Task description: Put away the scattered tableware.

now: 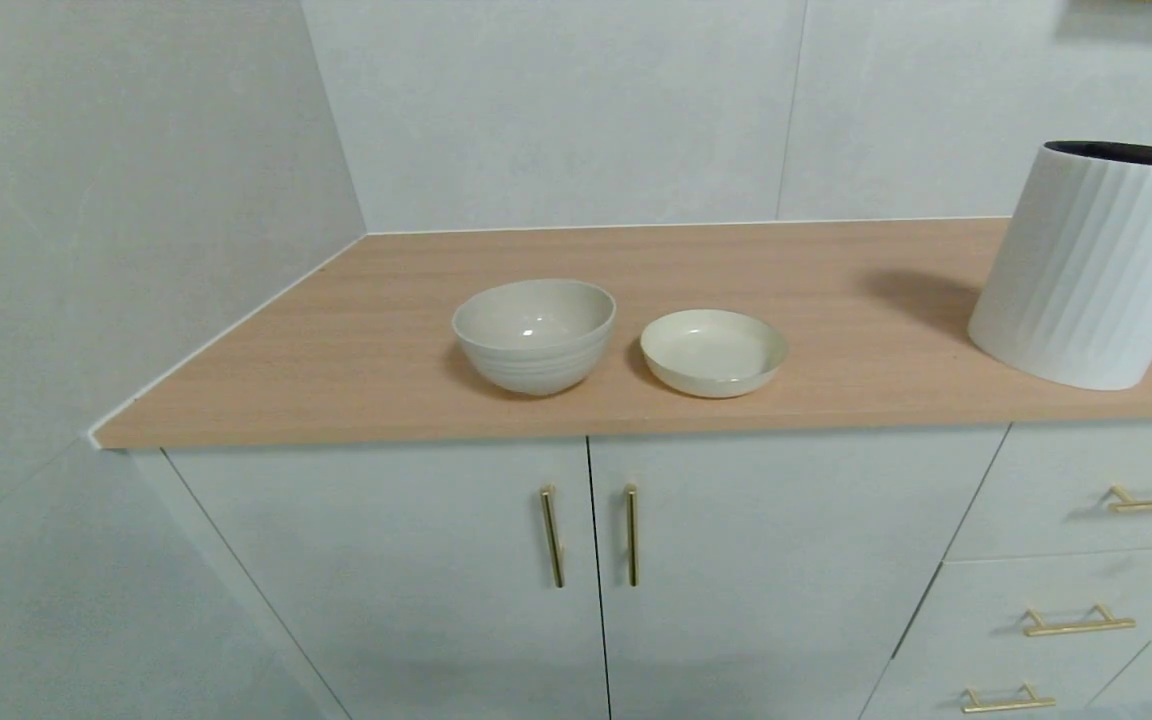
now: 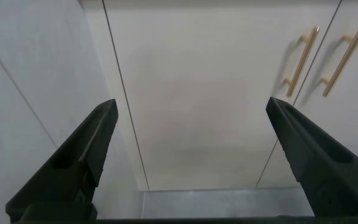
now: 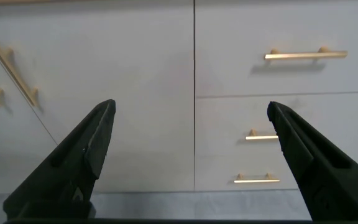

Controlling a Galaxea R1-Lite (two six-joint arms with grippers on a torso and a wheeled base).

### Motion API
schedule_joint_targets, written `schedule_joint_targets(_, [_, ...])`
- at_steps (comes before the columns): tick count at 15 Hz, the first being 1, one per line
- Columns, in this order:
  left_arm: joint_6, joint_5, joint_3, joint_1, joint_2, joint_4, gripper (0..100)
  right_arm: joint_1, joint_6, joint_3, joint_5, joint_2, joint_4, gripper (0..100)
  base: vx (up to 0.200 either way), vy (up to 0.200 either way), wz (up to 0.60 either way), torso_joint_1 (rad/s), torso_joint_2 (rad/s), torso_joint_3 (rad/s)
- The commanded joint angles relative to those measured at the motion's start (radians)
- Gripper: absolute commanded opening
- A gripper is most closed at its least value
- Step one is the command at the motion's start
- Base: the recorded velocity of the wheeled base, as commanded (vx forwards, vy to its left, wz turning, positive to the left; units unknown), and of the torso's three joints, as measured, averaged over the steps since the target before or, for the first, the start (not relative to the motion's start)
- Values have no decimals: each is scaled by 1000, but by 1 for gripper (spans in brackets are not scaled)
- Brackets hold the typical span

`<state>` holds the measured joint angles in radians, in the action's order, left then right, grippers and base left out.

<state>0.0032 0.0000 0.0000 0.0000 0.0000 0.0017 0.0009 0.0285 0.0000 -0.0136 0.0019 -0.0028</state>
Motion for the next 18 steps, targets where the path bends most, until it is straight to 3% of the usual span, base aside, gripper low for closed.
schedule_joint_targets(1, [0,0,0,0,0,0,100,1,1,0,0,0,0,100,0,0,0,-173,466,300])
schedule_joint_targets(10, [0,0,0,0,0,0,100,2,-1,0,0,0,0,100,0,0,0,-121,420,294])
schedule_joint_targets(16, [0,0,0,0,0,0,100,1,-1,0,0,0,0,100,0,0,0,-8,34,16])
schedule_joint_targets(18, [0,0,0,0,0,0,100,1,-1,0,0,0,0,100,0,200,0,0,5,7])
